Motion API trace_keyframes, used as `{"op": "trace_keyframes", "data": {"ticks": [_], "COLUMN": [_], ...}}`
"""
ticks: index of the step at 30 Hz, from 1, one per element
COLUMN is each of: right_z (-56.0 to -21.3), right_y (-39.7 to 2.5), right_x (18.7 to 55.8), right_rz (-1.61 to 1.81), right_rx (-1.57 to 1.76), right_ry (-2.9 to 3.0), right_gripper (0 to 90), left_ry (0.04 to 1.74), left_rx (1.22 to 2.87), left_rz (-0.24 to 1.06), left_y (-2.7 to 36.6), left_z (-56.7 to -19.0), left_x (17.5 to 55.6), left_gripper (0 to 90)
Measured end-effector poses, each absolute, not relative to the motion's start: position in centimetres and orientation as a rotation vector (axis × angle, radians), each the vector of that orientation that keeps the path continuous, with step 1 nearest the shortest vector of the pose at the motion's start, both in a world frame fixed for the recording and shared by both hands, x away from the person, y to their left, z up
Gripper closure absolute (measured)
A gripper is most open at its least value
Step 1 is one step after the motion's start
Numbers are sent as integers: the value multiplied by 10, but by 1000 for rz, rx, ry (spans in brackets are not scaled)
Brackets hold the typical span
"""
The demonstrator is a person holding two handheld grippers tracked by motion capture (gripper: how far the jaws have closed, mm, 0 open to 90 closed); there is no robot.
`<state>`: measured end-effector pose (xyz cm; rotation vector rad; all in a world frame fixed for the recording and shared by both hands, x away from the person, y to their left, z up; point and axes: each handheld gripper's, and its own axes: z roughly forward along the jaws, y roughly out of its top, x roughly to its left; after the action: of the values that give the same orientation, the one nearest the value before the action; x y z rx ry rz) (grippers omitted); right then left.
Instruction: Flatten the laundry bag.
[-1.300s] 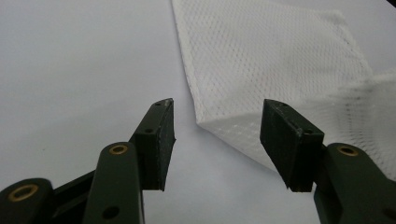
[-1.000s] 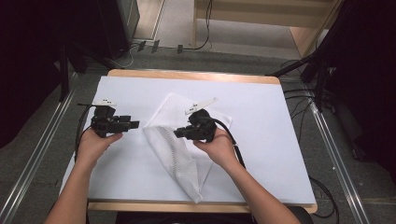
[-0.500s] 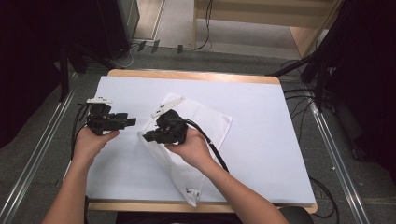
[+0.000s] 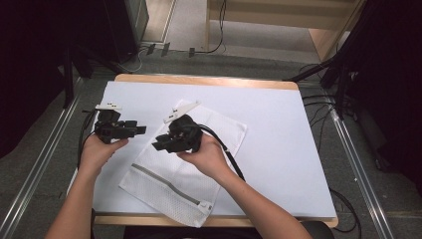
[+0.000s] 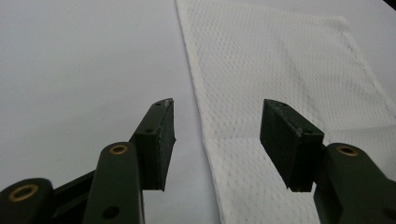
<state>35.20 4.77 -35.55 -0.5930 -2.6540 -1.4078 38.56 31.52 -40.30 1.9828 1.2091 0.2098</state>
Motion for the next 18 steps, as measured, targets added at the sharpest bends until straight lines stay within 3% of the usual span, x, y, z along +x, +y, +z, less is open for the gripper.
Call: {"op": "trace_keyframes", "data": {"ticks": [18], "right_z": [-401], "right_y": [-55], "right_x": [358], "right_rz": [-1397], "right_rx": [-920], "right_ry": [-2687], "right_gripper": [708], "left_ry": [1179], "left_rx": [2091], "left_rz": [143], "left_y": [279], "left_z": [-420], "left_x": [416], "left_gripper": [463]}}
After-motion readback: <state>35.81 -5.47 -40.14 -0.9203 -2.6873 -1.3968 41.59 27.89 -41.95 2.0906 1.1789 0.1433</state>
